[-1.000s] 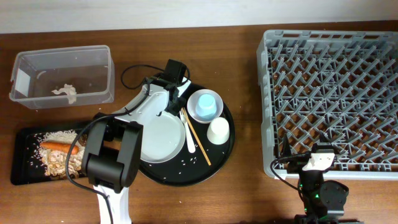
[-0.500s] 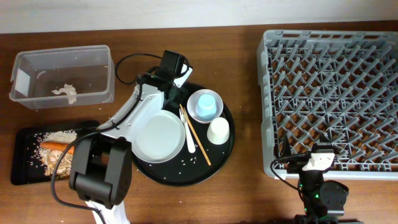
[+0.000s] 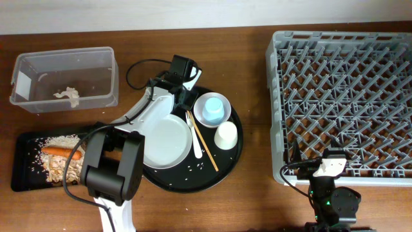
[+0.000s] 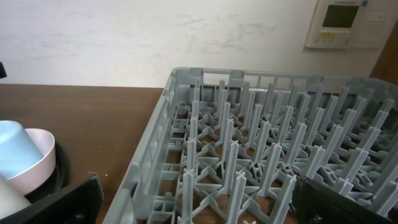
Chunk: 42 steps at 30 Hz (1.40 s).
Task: Sort waste into correct bins and load items into the dishwasher rack
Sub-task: 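Reach the left gripper to the red wrapper and pinch it, then carry the red wrapper left and drop it into the clear bin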
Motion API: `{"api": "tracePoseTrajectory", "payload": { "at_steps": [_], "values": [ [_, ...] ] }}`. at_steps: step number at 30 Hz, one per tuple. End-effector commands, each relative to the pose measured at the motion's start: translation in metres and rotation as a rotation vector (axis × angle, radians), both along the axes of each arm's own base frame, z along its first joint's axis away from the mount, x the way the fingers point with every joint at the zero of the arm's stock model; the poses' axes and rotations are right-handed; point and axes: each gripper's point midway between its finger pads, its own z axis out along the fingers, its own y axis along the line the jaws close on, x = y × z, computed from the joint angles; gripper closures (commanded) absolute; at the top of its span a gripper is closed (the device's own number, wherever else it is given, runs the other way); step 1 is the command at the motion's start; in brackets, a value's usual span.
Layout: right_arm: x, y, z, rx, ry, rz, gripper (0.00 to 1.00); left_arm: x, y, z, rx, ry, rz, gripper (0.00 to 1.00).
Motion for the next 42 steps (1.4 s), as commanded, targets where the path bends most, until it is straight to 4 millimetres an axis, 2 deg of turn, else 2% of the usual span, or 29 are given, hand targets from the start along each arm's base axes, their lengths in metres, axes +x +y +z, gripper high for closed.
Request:
{"api": "tracePoseTrajectory", "payload": {
  "at_steps": [1, 3, 8, 12, 14, 15, 16, 21, 23, 27, 31, 32, 34, 36, 38, 41, 42],
  "values": [
    [0.000, -0.002, -0.002, -0.007, 0.003, -0.010, 0.01, -0.001, -0.003, -0.024, -0.021, 0.047, 0.060, 0.60],
    [0.000, -0.002, -0.002, -0.007, 0.003, -0.010, 0.01, -0.001, 0.005, -0.034, 0.009, 0.053, 0.109, 0.61],
    [0.000, -0.002, -0.002, -0.007, 0.003, -0.010, 0.01, 0.007, 0.005, -0.031, 0.004, 0.017, 0.124, 0.61],
    [0.000, -0.002, -0.002, -0.007, 0.003, -0.010, 0.01, 0.010, 0.003, -0.028, -0.003, 0.000, 0.124, 0.70],
    [0.000, -0.002, -0.002, -0.007, 0.003, -0.010, 0.01, 0.013, 0.005, -0.027, 0.003, -0.011, 0.129, 0.83],
    [0.000, -0.002, -0.002, -0.007, 0.003, -0.010, 0.01, 0.013, 0.006, -0.027, 0.008, -0.015, 0.132, 0.95],
    [0.000, -0.002, -0.002, -0.007, 0.003, -0.010, 0.01, 0.013, 0.006, -0.027, 0.008, -0.014, 0.132, 0.99],
    [0.000, -0.002, -0.002, -0.007, 0.003, -0.010, 0.01, 0.014, 0.003, -0.021, 0.004, -0.022, 0.128, 1.00],
    [0.000, -0.002, -0.002, -0.007, 0.003, -0.010, 0.01, 0.013, -0.004, -0.010, -0.005, -0.039, 0.114, 0.99],
    [0.000, -0.002, -0.002, -0.007, 0.003, -0.010, 0.01, 0.011, -0.021, 0.039, -0.049, -0.123, 0.083, 0.99],
    [0.000, -0.002, -0.002, -0.007, 0.003, -0.010, 0.01, 0.010, -0.020, 0.082, -0.090, -0.192, 0.093, 1.00],
    [0.000, -0.002, -0.002, -0.007, 0.003, -0.010, 0.01, 0.009, -0.020, 0.101, -0.106, -0.225, 0.094, 1.00],
    [0.000, -0.002, -0.002, -0.007, 0.003, -0.010, 0.01, 0.010, -0.016, 0.123, -0.127, -0.271, 0.102, 0.99],
    [0.000, -0.002, -0.002, -0.007, 0.003, -0.010, 0.01, 0.017, 0.001, 0.150, -0.134, -0.349, 0.146, 1.00],
    [0.000, -0.002, -0.002, -0.007, 0.003, -0.010, 0.01, 0.029, 0.037, 0.173, -0.132, -0.418, 0.228, 0.99],
    [0.000, -0.002, -0.002, -0.007, 0.003, -0.010, 0.01, 0.042, 0.091, 0.189, -0.167, -0.463, 0.348, 0.99],
    [0.000, -0.002, -0.002, -0.007, 0.003, -0.010, 0.01, 0.044, 0.102, 0.194, -0.191, -0.467, 0.356, 0.99]
  ]
}}
